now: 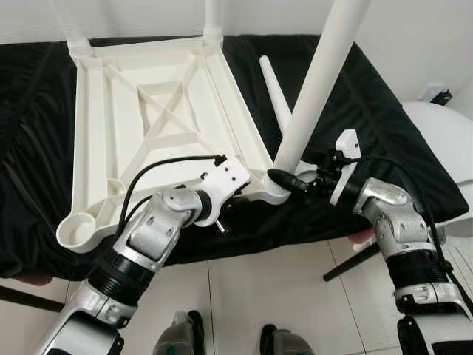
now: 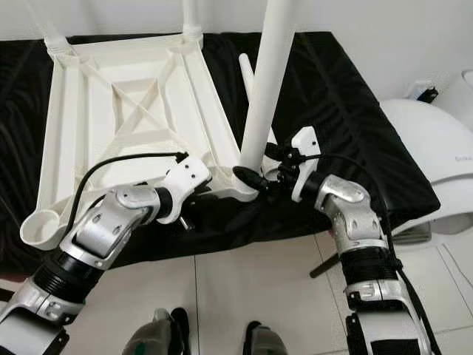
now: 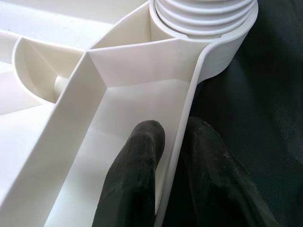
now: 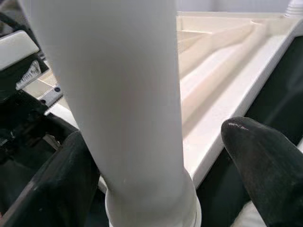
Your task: Building children table
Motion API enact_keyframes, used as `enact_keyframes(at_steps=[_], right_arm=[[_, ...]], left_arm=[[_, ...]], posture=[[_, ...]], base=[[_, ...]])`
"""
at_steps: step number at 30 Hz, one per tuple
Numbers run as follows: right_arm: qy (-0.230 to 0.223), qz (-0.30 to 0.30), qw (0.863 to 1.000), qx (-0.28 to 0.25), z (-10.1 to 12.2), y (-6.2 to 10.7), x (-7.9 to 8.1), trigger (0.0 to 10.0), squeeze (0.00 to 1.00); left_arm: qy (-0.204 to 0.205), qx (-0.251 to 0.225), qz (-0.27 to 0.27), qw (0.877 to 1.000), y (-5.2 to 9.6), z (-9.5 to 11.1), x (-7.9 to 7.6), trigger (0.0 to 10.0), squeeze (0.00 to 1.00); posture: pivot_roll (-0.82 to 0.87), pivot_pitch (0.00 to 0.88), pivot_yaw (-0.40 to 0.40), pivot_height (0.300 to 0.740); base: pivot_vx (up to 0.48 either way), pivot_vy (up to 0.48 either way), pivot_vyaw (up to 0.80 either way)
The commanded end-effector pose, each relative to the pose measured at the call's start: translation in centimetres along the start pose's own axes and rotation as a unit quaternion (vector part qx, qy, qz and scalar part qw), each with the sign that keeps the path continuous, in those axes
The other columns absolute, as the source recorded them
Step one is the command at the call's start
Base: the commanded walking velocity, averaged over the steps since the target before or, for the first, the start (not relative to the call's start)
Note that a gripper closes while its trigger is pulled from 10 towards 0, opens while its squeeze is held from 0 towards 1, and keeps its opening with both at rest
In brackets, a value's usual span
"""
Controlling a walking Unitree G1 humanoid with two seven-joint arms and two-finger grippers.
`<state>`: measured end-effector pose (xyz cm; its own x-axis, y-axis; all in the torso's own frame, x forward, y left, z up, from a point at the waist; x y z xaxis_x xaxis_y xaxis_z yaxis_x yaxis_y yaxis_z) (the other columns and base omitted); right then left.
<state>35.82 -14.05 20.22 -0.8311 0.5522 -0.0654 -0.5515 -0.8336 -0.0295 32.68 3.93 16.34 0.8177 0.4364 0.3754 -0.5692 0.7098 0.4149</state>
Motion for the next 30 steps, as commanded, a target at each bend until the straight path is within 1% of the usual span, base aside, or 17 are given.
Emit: enact_keyframes(at_steps=[1,3,6,7,11,12,13,14,15,17,18,19,24,27,30], right_arm=[[0.001,0.004,1.000,0.003,-0.2,0.2,-0.2,10.0,0.00],[-0.001,0.015,1.000,0.009,-0.1,-0.2,-0.6,10.0,0.00],[-0.001,0.025,1.000,0.006,0.0,-0.5,-0.8,10.0,0.00],[-0.001,0.025,1.000,0.006,0.0,-0.5,-0.8,10.0,0.00],[0.001,0.045,0.999,0.001,0.3,-1.4,-0.6,10.0,0.00],[0.001,0.050,0.999,-0.002,0.3,-1.7,-0.5,7.4,0.00],[0.001,0.050,0.999,-0.002,0.3,-1.7,-0.5,7.4,0.00],[0.002,0.054,0.999,-0.004,0.4,-1.9,-0.5,4.8,0.00],[-0.001,0.064,0.998,-0.009,0.5,-2.1,-0.3,0.0,0.00],[-0.001,0.064,0.998,-0.009,0.5,-2.1,-0.3,0.0,0.00],[-0.004,0.081,0.997,-0.018,0.7,-2.5,0.1,0.0,0.00],[-0.005,0.087,0.996,-0.020,0.7,-2.5,0.3,0.0,0.00],[-0.001,0.091,0.996,-0.021,0.6,-2.4,0.5,0.0,0.00],[-0.002,0.077,0.997,-0.025,0.6,-2.2,0.3,0.0,0.00],[0.010,0.047,0.999,-0.026,0.6,-1.8,-0.1,0.0,0.00]], left_arm=[[-0.005,-0.022,-0.019,1.000,0.1,1.0,-0.3,10.0,0.00],[-0.006,-0.022,-0.020,1.000,0.1,1.1,-0.3,10.0,0.00],[-0.006,-0.023,-0.021,1.000,0.2,1.2,-0.4,10.0,0.00],[-0.006,-0.023,-0.021,1.000,0.2,1.2,-0.4,10.0,0.00],[-0.006,-0.023,-0.023,0.999,0.2,1.2,-0.6,10.0,0.00],[-0.005,-0.022,-0.024,0.999,0.2,1.2,-0.6,10.0,0.00],[-0.005,-0.022,-0.024,0.999,0.2,1.2,-0.6,10.0,0.00],[-0.005,-0.022,-0.024,0.999,0.2,1.1,-0.7,10.0,0.00],[-0.005,-0.022,-0.025,0.999,0.2,1.1,-0.8,10.0,0.00],[-0.005,-0.022,-0.025,0.999,0.2,1.1,-0.8,10.0,0.00],[-0.003,-0.021,-0.025,0.999,0.2,1.0,-0.8,10.0,0.00],[-0.003,-0.020,-0.025,0.999,0.3,1.0,-0.8,10.0,0.00],[-0.002,-0.019,-0.025,1.000,0.3,0.9,-0.9,10.0,0.00],[-0.001,-0.019,-0.024,1.000,0.3,0.9,-0.9,10.0,0.00],[0.000,-0.017,-0.024,1.000,0.3,0.8,-0.9,10.0,0.00]], posture=[[-0.04,0.168,0.021,0.740],[-0.04,0.171,0.024,0.740],[-0.03,0.175,0.026,0.740],[-0.03,0.175,0.026,0.740],[-0.03,0.181,0.027,0.740],[-0.03,0.181,0.027,0.740],[-0.03,0.181,0.027,0.740],[-0.03,0.183,0.026,0.740],[-0.03,0.186,0.024,0.740],[-0.03,0.186,0.024,0.740],[-0.02,0.189,0.022,0.740],[-0.02,0.189,0.022,0.740],[-0.03,0.191,0.020,0.740],[-0.03,0.191,0.018,0.740],[-0.03,0.192,0.015,0.740]], base=[[0.000,0.000,0.00],[0.000,0.000,0.00],[0.000,0.000,0.00],[0.000,0.000,0.00],[0.000,0.000,0.00],[0.000,0.000,0.00],[0.000,0.000,0.00],[0.000,0.000,0.00],[0.000,0.000,0.00],[0.000,0.000,0.00],[0.000,0.000,0.00],[0.000,0.000,0.00],[0.000,0.000,0.00],[0.000,0.000,0.00],[0.000,0.000,0.00]])
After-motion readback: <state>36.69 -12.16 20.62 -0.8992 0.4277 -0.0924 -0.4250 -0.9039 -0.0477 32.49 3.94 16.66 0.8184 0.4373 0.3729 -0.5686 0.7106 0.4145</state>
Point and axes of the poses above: a point about 5 cm out from each wrist's last joint towards the gripper, its own y axis pointing back from the gripper into the wrist, its own z axis along the axis of the wrist's last joint, x = y × z, the point moved 3 cm from there along -y, pointing out of the wrist towards the gripper, and after that the axes turned 7 degrees about -y, right-handed, at the moved point
